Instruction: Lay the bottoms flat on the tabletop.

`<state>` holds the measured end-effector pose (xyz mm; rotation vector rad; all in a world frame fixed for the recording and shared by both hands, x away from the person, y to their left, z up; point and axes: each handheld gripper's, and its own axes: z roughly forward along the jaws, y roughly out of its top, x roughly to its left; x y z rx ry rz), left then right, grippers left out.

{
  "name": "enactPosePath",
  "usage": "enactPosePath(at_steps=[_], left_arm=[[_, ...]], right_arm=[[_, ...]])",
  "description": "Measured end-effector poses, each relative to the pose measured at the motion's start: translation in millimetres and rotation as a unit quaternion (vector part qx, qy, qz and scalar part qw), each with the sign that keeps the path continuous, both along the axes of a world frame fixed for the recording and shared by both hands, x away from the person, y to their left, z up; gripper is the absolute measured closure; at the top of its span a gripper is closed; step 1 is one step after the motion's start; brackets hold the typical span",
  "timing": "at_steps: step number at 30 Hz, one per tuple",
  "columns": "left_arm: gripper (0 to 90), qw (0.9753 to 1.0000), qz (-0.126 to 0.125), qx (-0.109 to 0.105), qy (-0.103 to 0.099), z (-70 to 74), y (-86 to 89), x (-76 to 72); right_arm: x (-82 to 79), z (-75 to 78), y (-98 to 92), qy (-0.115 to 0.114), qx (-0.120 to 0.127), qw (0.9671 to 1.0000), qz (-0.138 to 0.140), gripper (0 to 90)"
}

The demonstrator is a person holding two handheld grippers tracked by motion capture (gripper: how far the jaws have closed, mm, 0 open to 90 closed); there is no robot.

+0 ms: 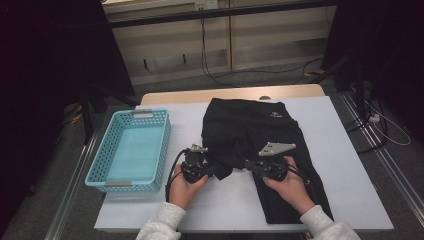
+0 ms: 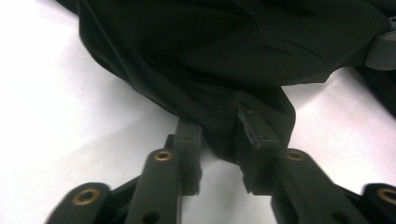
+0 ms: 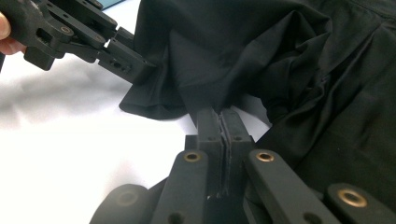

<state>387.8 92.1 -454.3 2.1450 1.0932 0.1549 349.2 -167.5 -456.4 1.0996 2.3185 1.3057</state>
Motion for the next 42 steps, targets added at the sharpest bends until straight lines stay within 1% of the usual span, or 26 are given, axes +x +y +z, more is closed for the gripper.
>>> enactPosePath(at_steps=[1, 2, 4, 5, 6, 8, 9, 11, 12, 14, 15, 16, 19, 22, 24, 25, 27, 28, 29, 31, 33, 35, 36, 40, 42], left_arm=[[73.9, 1.0, 0.002, -0.001, 0.003, 0.1, -0.1, -0.2], [76.8, 0.9999, 0.006, -0.007, 0.009, -0.3, 0.0, -0.8], [81.8, 0.9999, 0.005, -0.005, 0.014, -0.2, 0.1, -1.2], [84.3, 0.9997, 0.005, -0.01, 0.024, 0.1, 0.1, -1.1], [86.8, 0.9996, 0.003, -0.01, 0.026, 0.1, 0.6, -0.9], [88.8, 0.9994, 0.0, -0.01, 0.034, 1.1, 0.8, -1.3], [89.2, 0.9991, -0.005, -0.012, 0.039, 2.6, 1.0, -1.6], [89.5, 0.9989, -0.011, -0.019, 0.042, 6.4, 2.1, -2.4], [89.6, 0.9986, -0.018, -0.025, 0.042, 9.2, 4.1, -2.6], [89.7, 0.9985, -0.014, -0.035, 0.039, 16.0, 8.9, -3.2], [89.7, 0.9984, -0.011, -0.042, 0.036, 20.3, 13.4, -2.5], [89.8, 0.9984, -0.009, -0.045, 0.032, 23.2, 16.5, -2.0], [89.8, 0.9976, 0.007, -0.065, 0.023, 34.4, 31.8, 0.4], [89.8, 0.9964, 0.02, -0.08, 0.019, 41.9, 46.1, 3.2], [89.8, 0.9951, 0.029, -0.093, 0.015, 45.9, 53.6, 4.4], [89.9, 0.9949, 0.031, -0.095, 0.014, 47.8, 56.5, 4.9], [89.9, 0.9955, 0.037, -0.087, 0.012, 49.2, 59.4, 5.6], [89.8, 0.995, 0.04, -0.09, 0.017, 48.2, 60.4, 6.4], [89.8, 0.9949, 0.041, -0.09, 0.017, 46.8, 61.1, 7.2], [89.8, 0.9953, 0.042, -0.085, 0.019, 43.1, 60.2, 9.4], [89.8, 0.9953, 0.047, -0.082, 0.02, 39.7, 58.5, 11.4], [89.7, 0.9957, 0.044, -0.079, 0.022, 37.7, 58.1, 13.0], [89.7, 0.9955, 0.049, -0.078, 0.022, 36.7, 57.7, 13.6], [89.7, 0.9954, 0.045, -0.08, 0.027, 35.9, 56.0, 14.4], [89.7, 0.9956, 0.044, -0.079, 0.025, 36.2, 54.4, 14.1]], right_arm=[[0.1, 0.0, 0.2, 0.0, 0.0, 1.0, 0.0, 88.9], [0.0, 0.0, 0.4, -0.001, 0.0, 1.0, -0.001, 88.9], [-0.2, -0.6, 1.5, 0.0, -0.002, 1.0, 0.0, 88.9], [-0.5, -0.9, 2.0, 0.0, -0.003, 1.0, 0.0, 88.9], [-0.9, -1.3, 2.9, 0.001, -0.002, 1.0, 0.002, 88.9], [-1.4, -1.6, 3.8, 0.001, -0.003, 1.0, 0.003, 88.9], [-1.7, -1.6, 4.0, 0.001, -0.002, 1.0, 0.004, 88.9], [-2.2, -1.0, 3.6, 0.0, -0.002, 1.0, 0.003, 88.9], [-2.4, -0.7, 3.1, -0.002, -0.001, 1.0, 0.003, 88.9], [-3.4, 0.6, 2.2, -0.002, 0.002, 1.0, 0.002, 88.9], [-3.7, 1.2, 2.0, -0.003, 0.002, 1.0, 0.003, 88.9], [-4.2, 2.3, 1.5, -0.005, 0.003, 1.0, 0.003, 88.9], [-5.4, 5.3, -0.6, -0.006, 0.008, 1.0, 0.002, 88.9], [-5.1, 10.7, -5.8, -0.012, 0.016, 0.9998, -0.004, 88.8], [-4.8, 15.2, -10.1, -0.013, 0.031, 0.9994, -0.006, 88.8], [-4.8, 17.1, -11.1, -0.013, 0.038, 0.9992, -0.004, 88.8], [-5.7, 19.2, -11.0, -0.016, 0.031, 0.9994, -0.004, 90.0], [-5.8, 18.6, -10.6, -0.013, 0.031, 0.9994, -0.005, 89.7], [-5.3, 16.8, -10.0, -0.007, 0.034, 0.9994, -0.005, 89.7], [-4.7, 12.7, -7.9, -0.004, 0.024, 0.9997, -0.003, 89.7], [-5.1, 9.5, -4.5, 0.0, 0.019, 0.9998, 0.002, 88.5], [-5.9, 7.9, -0.3, 0.0, 0.014, 0.9999, 0.007, 85.4], [-6.3, 7.2, 2.1, 0.001, 0.014, 0.9998, 0.013, 85.2], [-8.7, 4.0, 16.6, -0.003, 0.006, 0.9992, 0.04, 75.1], [-10.0, 1.9, 25.9, -0.006, -0.003, 0.9985, 0.055, 72.3]])
